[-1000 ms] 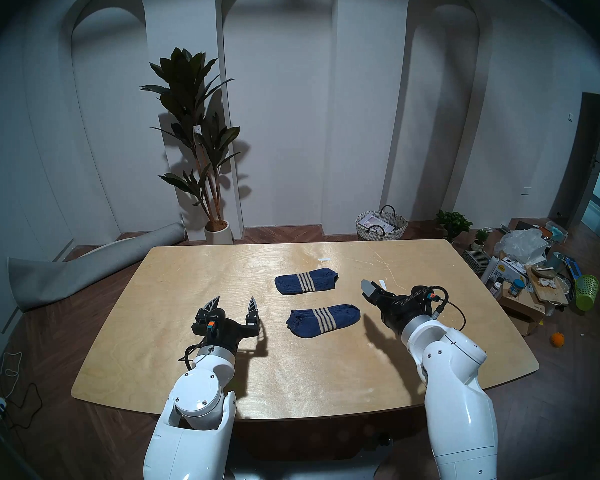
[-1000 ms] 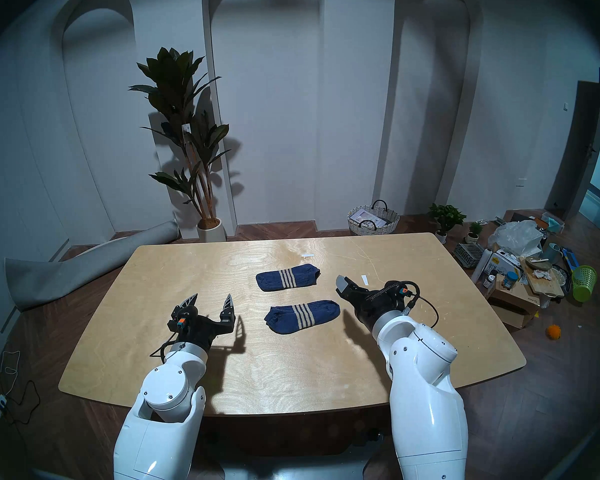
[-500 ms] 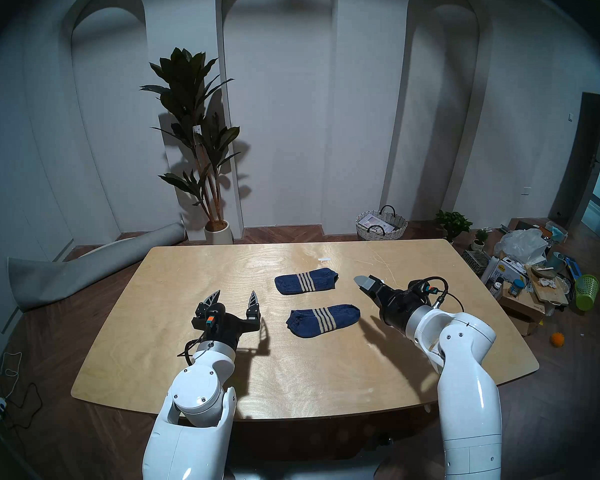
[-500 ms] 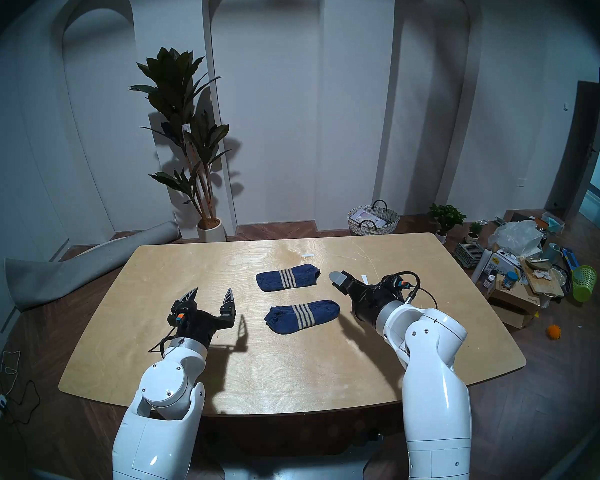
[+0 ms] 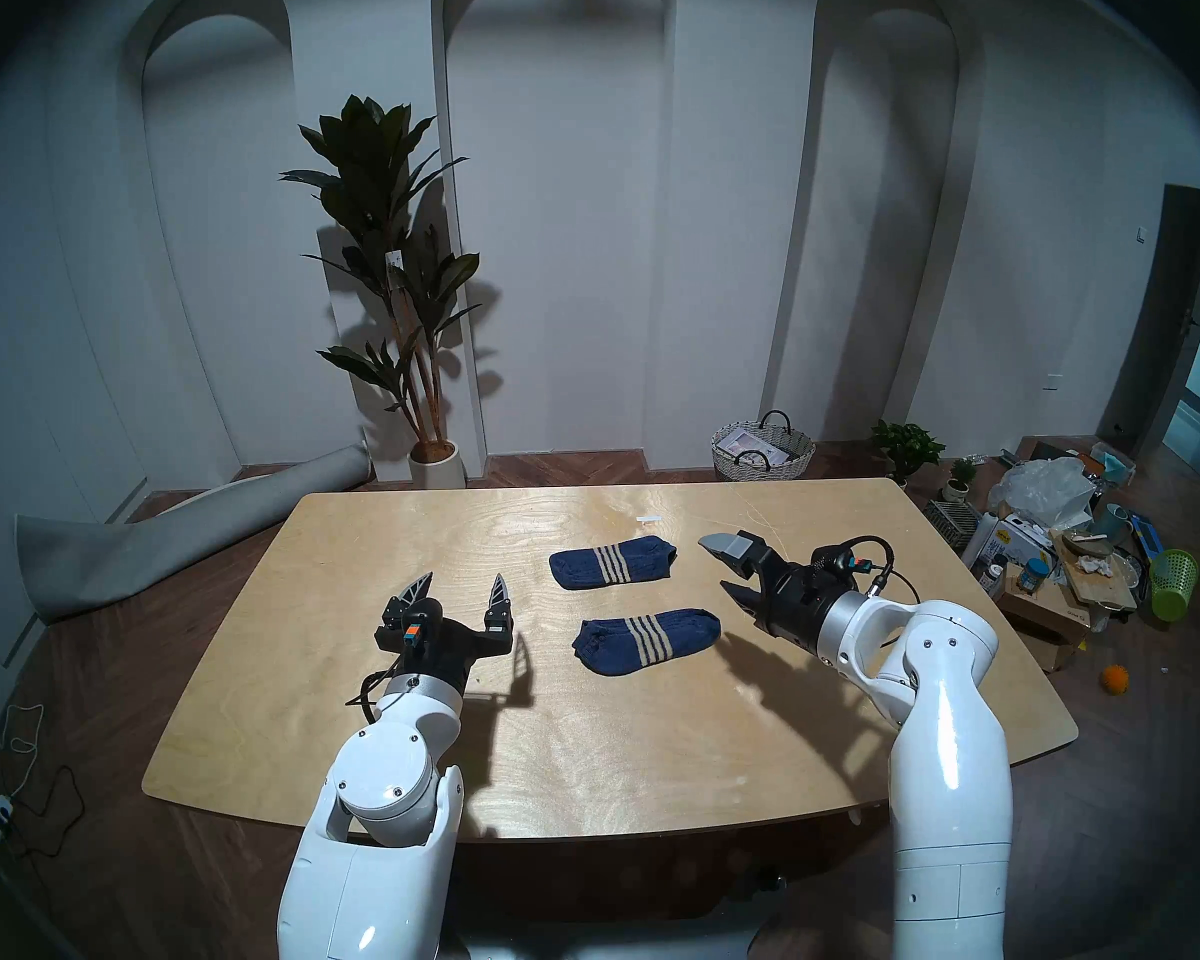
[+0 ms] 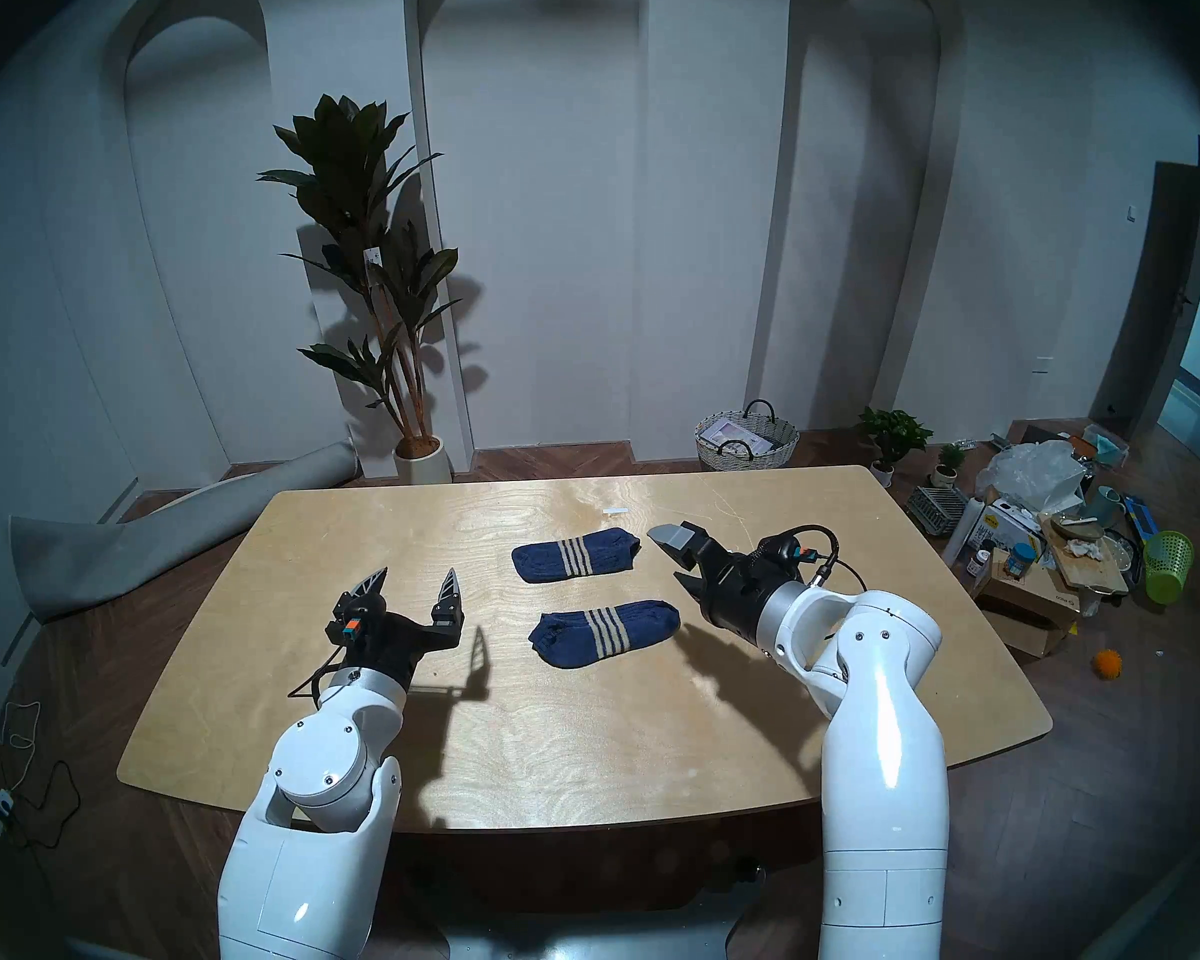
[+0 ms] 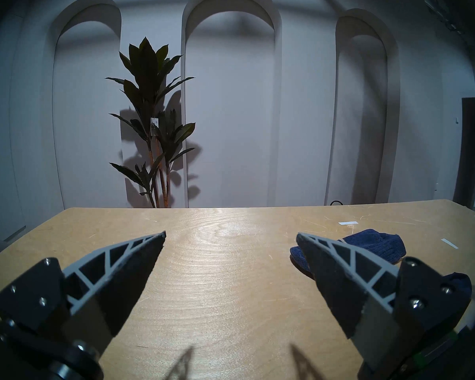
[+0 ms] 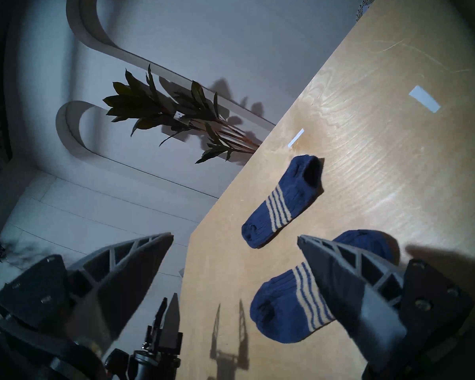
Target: Fold socks in half once and place them neatly on the table
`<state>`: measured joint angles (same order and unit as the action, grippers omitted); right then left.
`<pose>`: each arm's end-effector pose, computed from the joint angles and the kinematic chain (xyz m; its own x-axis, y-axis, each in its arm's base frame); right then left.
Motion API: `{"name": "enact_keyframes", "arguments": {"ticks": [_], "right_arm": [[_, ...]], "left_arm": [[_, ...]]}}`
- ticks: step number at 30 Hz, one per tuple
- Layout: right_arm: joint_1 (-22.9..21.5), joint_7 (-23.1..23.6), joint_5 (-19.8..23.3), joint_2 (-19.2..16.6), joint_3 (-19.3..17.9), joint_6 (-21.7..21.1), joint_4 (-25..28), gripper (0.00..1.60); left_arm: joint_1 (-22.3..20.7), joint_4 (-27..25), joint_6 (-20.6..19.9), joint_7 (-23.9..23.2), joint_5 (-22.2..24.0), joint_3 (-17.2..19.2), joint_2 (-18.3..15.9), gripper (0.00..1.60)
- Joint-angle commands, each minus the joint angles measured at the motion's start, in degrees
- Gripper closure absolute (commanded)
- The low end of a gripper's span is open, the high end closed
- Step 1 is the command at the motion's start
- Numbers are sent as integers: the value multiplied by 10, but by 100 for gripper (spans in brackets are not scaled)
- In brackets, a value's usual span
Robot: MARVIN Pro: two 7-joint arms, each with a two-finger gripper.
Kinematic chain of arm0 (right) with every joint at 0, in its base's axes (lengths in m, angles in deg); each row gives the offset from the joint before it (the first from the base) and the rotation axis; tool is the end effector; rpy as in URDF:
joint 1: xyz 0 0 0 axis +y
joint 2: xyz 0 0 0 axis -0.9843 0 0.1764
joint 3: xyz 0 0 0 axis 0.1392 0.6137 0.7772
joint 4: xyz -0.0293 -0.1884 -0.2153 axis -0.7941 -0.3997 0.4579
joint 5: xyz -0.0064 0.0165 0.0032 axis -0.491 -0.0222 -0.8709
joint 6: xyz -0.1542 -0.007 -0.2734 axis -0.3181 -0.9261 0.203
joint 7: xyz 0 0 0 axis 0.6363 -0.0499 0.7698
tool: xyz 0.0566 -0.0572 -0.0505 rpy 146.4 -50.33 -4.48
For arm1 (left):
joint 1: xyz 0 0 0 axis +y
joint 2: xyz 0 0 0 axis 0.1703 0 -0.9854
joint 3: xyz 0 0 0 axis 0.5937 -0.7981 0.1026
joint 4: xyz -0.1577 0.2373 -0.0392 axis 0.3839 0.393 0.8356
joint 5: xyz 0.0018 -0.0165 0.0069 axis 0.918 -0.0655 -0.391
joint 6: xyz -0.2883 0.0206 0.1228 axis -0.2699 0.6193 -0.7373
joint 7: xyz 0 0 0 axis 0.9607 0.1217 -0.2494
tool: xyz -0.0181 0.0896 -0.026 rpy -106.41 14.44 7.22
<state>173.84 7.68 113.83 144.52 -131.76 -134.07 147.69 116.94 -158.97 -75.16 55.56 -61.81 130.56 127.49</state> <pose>0.3749 0.0005 -0.2602 0.6318 -0.6862 0.3605 0.0372 -0.4377 -0.8983 0.3393 -0.0049 -0.3263 0.0552 0.0037 0.9985 -0.0226 -0.9997 0.0050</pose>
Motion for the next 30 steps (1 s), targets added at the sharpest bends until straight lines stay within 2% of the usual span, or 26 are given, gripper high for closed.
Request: {"name": "enact_keyframes", "arguments": {"ticks": [1, 6, 14, 22, 30], "right_arm": [[-30, -12, 65, 1, 18, 23, -15, 0], [-49, -38, 110, 3, 20, 58, -36, 0], [-70, -92, 154, 6, 24, 113, -50, 0], [-84, -192, 179, 7, 46, 197, -60, 0], [-106, -294, 232, 10, 76, 283, -76, 0]], "left_arm": [[-9, -7, -1, 1, -2, -1, 0, 0], [-9, -4, -3, 2, -3, 1, 0, 0], [-12, -2, -6, 2, -4, 1, 1, 0], [-14, -1, -10, 6, -6, 2, 2, 0], [-15, -1, -15, 14, -8, 2, 5, 0]]}}
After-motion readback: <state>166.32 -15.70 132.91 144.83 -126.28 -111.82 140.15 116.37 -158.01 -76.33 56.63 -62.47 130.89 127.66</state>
